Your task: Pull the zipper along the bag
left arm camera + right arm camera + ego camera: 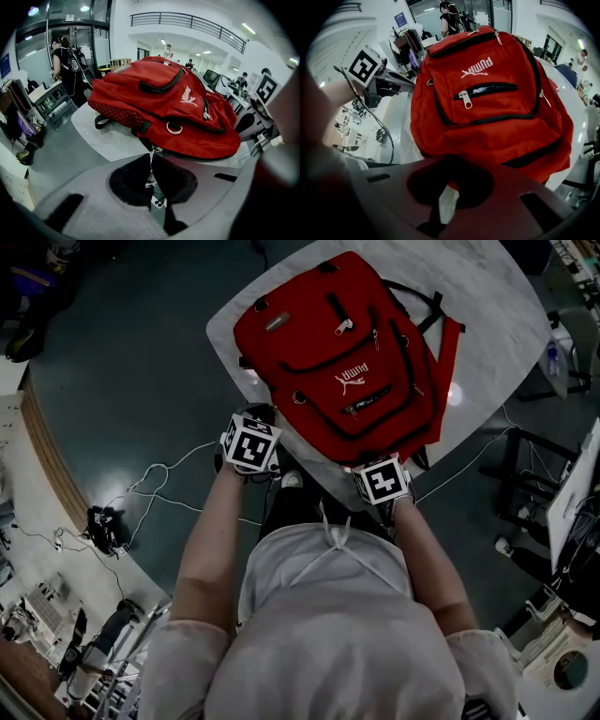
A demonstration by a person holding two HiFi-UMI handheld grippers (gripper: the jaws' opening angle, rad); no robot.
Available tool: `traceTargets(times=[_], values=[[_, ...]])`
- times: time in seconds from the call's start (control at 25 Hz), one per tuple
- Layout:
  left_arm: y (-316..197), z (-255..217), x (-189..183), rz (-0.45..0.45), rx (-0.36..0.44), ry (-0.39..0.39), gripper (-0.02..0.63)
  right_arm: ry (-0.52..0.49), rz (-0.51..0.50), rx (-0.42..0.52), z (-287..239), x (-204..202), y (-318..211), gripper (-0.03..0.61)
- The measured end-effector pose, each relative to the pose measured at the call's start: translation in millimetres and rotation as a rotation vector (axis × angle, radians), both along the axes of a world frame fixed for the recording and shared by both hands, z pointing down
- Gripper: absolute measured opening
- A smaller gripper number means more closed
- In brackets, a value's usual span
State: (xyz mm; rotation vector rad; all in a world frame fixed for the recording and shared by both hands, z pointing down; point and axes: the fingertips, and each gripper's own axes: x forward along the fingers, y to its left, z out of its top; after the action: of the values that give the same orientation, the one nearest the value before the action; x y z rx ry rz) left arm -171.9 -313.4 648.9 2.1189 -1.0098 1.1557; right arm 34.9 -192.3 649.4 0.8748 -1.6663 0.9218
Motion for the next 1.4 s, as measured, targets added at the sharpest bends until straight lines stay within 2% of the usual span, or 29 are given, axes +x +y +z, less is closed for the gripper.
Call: traceTargets(times=[0.28,0.48,0.6,0.72,0.88,1.12,1.24,1.4], values=[[-2.9,2.9,0.2,-0.007,0.012,-0.019,0.025,-0.024,0.009,0.020,-1.9,-4.5,-2.6,0.028],[-4.0,4.4,-0.6,-0.064,-0.016,0.020,0.028,-0.026,0.011,0.035,-1.6,-6.5,-2.4,0.028],[-0.9,1.5,-0.2,-0.065,0.032,0.011,0.034,-0.014,0.011,0.097,-8.1,-5.8,-10.6,0.028],[6.8,-6.4,-5.0,-0.122,0.058,0.060,0.096,-0.012,0.020,0.093,-3.6,-7.5,-2.1,0.028],[31.7,-19.8,-6.2,-0.121,0.022,0.135,0.107,-0.011,-0.020,0.136,-10.7,-7.1,-4.4,0.028],[42.4,-53.5,-3.2,-0.146,0.117,0.167,0.106,-0.056,-0.013,0.229,-40.2,-9.9,-12.7,0.028],[39.8,-86.5,12.6,-0.137,0.194,0.222,0.096,-0.133,-0.023,0.324,-71.8,-21.7,-24.2,0.028],[38.8,-139.4,33.9,-0.108,0.337,0.302,0.043,-0.240,-0.048,0.481,-121.9,-37.3,-38.2,0.028]])
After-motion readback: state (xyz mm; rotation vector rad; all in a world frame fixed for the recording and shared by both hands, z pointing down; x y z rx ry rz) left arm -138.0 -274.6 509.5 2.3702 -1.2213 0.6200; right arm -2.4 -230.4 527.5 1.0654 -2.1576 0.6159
